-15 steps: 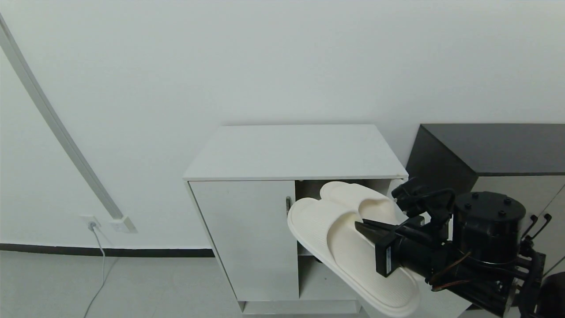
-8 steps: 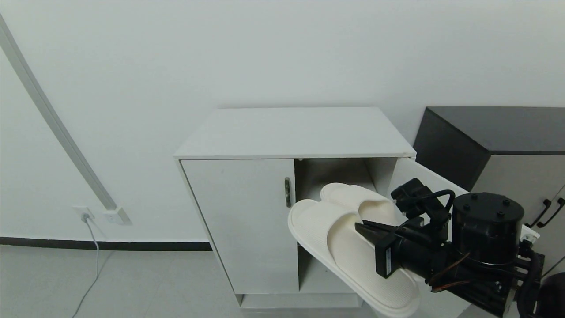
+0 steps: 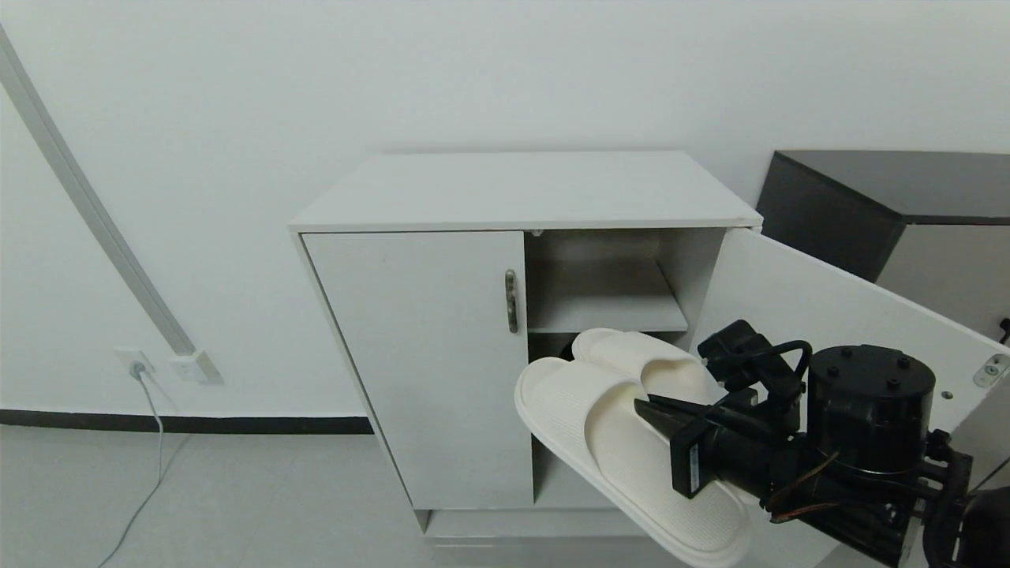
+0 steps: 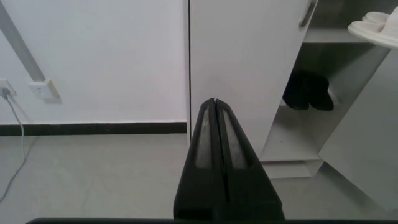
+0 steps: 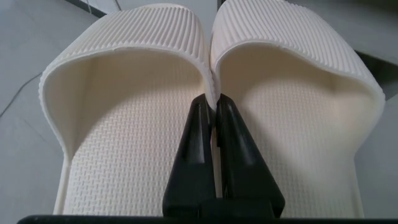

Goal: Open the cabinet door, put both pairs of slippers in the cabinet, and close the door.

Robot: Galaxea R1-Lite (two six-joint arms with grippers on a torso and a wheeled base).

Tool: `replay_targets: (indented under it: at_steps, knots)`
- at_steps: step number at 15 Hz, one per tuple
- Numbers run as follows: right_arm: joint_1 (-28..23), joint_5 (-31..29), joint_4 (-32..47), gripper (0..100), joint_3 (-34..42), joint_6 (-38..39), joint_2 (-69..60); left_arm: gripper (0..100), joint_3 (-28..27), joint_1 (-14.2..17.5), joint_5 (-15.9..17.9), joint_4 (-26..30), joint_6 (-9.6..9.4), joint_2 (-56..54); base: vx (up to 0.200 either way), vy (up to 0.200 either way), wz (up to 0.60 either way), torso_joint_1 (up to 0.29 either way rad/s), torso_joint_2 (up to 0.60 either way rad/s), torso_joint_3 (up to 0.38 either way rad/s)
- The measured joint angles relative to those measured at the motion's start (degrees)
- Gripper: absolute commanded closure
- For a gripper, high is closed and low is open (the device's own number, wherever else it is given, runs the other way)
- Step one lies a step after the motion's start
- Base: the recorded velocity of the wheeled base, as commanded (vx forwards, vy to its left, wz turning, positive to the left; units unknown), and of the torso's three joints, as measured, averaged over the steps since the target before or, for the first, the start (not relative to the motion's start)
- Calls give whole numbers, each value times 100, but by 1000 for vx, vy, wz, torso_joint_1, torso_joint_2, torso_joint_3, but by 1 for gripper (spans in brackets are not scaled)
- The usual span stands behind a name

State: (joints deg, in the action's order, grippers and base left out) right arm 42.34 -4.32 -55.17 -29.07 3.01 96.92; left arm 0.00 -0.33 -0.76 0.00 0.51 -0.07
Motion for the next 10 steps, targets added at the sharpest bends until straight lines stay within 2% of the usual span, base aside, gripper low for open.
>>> replay_targets:
  at_steps: [5,10]
  knots:
    - [0,0,-140,100,0,-20,63,100,0,-2,-2,0,-5,0,0,0,0,-136,472,334]
    - [0,-6,-208,100,48,-66,90,100,0,-2,-2,0,-2,0,0,0,0,-79,452,363]
